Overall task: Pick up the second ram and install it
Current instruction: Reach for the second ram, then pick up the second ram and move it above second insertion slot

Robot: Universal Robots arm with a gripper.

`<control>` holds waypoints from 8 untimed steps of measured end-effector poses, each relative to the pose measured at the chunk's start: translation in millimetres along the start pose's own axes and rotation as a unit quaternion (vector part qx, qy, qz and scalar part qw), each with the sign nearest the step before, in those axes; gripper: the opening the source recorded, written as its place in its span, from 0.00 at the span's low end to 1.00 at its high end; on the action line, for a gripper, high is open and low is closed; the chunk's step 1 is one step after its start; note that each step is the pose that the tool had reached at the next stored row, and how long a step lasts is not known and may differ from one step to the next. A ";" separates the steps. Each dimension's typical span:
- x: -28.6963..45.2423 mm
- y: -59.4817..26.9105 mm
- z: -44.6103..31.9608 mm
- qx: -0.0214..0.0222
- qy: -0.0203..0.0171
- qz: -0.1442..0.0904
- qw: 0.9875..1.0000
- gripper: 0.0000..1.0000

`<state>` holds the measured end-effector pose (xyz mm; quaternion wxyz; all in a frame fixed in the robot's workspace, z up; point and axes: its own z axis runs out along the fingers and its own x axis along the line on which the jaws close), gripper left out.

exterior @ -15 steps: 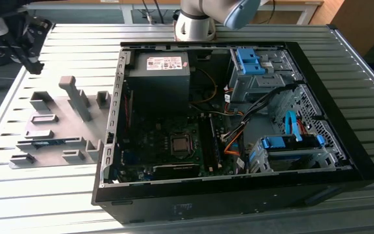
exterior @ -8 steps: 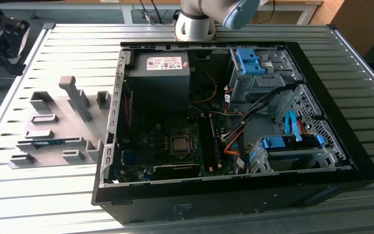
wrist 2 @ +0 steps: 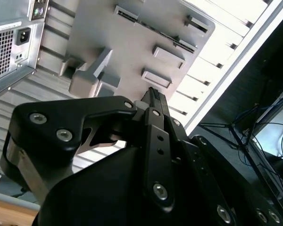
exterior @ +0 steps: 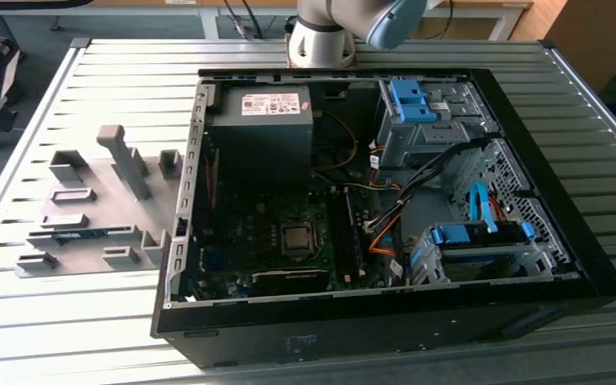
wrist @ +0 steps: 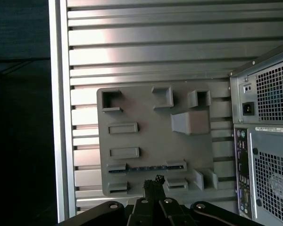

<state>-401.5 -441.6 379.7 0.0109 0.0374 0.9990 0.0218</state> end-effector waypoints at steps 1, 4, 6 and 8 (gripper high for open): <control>0.9 -0.1 0.0 0.000 0.000 0.000 1.000 0.11; 1.1 -0.2 -0.1 0.000 0.000 0.000 1.000 0.11; 1.4 -0.2 -0.1 0.000 0.000 0.000 1.000 0.11; 3.8 -0.4 -0.1 0.000 0.000 0.000 1.000 0.11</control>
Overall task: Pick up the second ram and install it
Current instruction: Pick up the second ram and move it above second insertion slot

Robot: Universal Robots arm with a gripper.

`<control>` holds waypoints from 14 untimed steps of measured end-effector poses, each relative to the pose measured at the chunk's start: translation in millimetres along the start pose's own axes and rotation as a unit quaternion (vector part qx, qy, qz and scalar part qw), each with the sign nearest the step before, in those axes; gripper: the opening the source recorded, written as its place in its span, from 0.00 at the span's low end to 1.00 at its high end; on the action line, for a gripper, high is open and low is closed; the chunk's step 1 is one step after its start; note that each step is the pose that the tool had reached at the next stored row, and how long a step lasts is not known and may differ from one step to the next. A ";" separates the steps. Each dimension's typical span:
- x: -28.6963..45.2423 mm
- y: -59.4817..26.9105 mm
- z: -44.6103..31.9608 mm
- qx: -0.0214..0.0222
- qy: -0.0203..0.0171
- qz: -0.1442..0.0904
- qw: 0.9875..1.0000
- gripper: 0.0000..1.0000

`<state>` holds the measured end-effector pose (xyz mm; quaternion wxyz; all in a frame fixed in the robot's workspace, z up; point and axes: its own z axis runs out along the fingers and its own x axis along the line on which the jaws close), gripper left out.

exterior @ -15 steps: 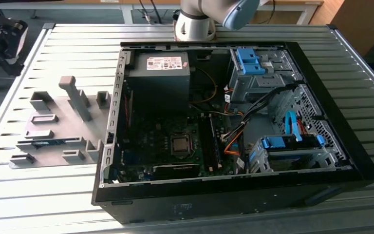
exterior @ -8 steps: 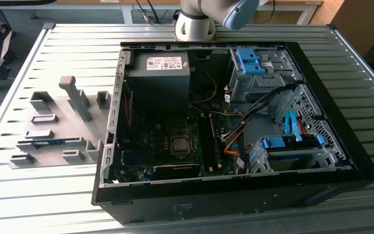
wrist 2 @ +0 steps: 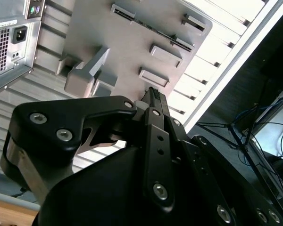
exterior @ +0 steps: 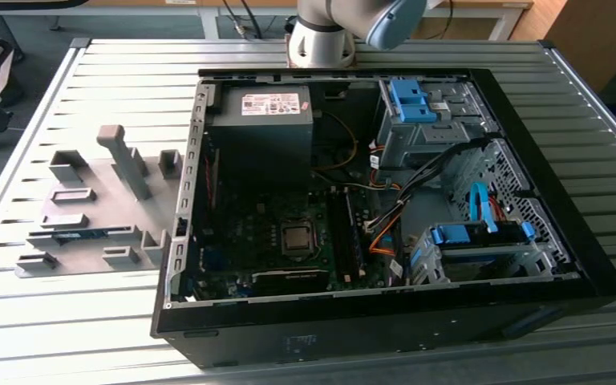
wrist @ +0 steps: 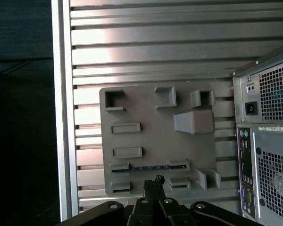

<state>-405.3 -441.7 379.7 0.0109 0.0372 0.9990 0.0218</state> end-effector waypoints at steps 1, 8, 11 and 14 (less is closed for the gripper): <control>0.0 0.0 0.0 0.000 0.000 0.000 1.000 0.11; 0.1 0.0 0.0 0.000 0.000 -0.005 1.000 0.11; 0.1 0.0 0.0 0.000 0.000 -0.006 1.000 0.11; 0.1 0.0 0.0 0.000 0.000 -0.008 1.000 0.11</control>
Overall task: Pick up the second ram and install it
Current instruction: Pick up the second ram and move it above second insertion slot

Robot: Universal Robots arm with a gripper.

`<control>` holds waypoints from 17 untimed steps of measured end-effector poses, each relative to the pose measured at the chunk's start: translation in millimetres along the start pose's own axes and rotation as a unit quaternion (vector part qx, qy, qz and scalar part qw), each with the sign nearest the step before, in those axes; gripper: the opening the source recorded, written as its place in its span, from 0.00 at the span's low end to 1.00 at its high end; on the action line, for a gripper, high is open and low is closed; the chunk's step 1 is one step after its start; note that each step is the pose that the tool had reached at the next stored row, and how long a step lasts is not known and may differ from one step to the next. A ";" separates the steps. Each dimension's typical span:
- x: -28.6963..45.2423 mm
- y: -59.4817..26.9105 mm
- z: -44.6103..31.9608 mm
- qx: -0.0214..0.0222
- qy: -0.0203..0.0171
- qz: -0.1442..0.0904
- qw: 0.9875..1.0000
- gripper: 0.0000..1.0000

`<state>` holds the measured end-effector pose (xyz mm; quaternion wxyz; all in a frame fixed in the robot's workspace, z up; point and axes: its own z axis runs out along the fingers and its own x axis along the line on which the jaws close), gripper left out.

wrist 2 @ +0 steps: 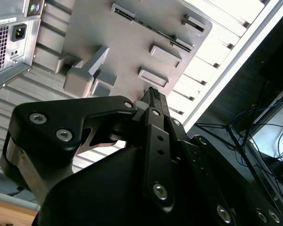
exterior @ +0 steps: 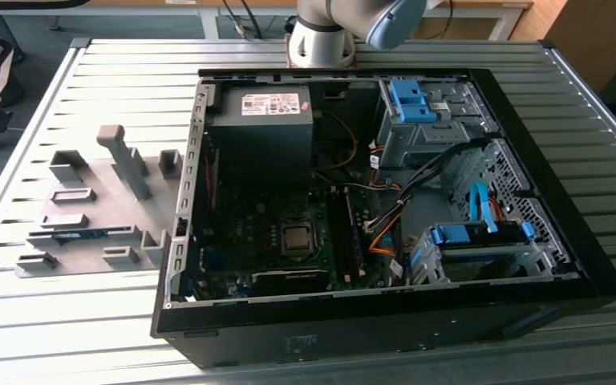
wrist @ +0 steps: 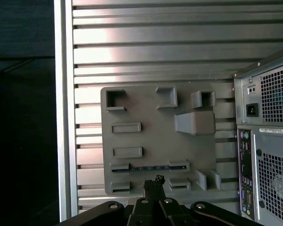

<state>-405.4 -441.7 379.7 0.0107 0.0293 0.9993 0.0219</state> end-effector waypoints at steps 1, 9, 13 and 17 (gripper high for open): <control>0.0 0.0 0.0 0.000 0.000 0.000 1.000 0.11; 0.3 0.0 0.0 0.000 0.000 -0.004 1.000 0.11; 0.5 0.0 0.0 0.000 0.000 -0.006 1.000 0.11; 0.7 0.0 0.0 0.000 0.000 -0.007 1.000 0.11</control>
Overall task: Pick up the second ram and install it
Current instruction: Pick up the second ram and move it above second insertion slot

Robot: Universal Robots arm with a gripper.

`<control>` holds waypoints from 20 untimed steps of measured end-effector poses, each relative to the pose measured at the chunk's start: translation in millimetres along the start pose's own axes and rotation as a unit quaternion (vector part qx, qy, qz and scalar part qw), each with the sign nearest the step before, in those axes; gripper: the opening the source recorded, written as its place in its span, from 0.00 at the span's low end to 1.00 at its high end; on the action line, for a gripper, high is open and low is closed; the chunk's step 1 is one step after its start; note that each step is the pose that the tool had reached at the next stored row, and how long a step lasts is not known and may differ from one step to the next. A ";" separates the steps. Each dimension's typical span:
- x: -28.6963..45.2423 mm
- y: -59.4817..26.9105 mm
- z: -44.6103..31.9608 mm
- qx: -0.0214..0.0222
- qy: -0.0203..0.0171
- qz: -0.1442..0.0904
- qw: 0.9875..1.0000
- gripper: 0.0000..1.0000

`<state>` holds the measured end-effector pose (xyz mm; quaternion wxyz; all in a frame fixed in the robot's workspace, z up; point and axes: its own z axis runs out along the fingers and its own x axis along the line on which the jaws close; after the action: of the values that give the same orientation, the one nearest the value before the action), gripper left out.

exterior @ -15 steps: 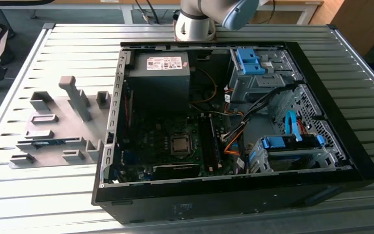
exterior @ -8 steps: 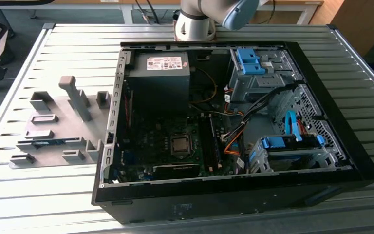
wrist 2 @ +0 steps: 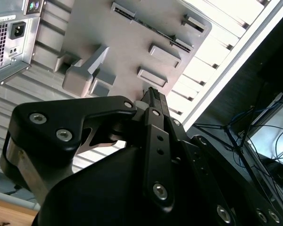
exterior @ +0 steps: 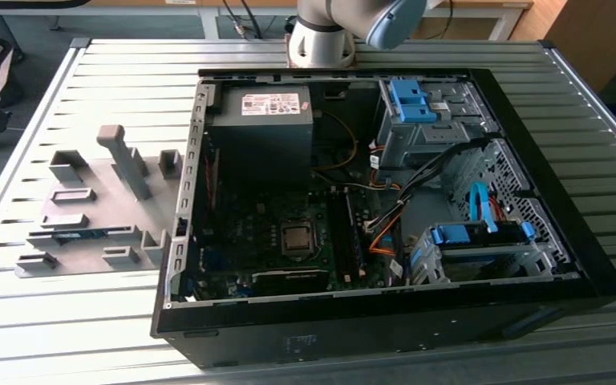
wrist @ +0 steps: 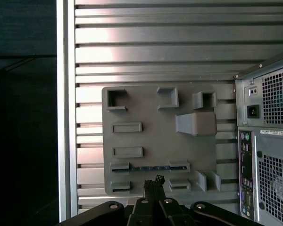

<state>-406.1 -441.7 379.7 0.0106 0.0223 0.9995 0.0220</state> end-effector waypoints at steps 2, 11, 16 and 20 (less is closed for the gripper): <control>0.1 0.0 0.0 0.000 0.000 -0.001 1.000 0.11; 1.3 -0.1 0.0 0.000 0.000 -0.005 1.000 0.11; 2.0 0.0 -0.1 -0.001 0.002 -0.041 0.999 0.11; 2.1 -0.1 0.1 -0.002 0.003 -0.077 0.997 0.11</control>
<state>-408.2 -441.7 379.5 0.0088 -0.0546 0.9982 0.0227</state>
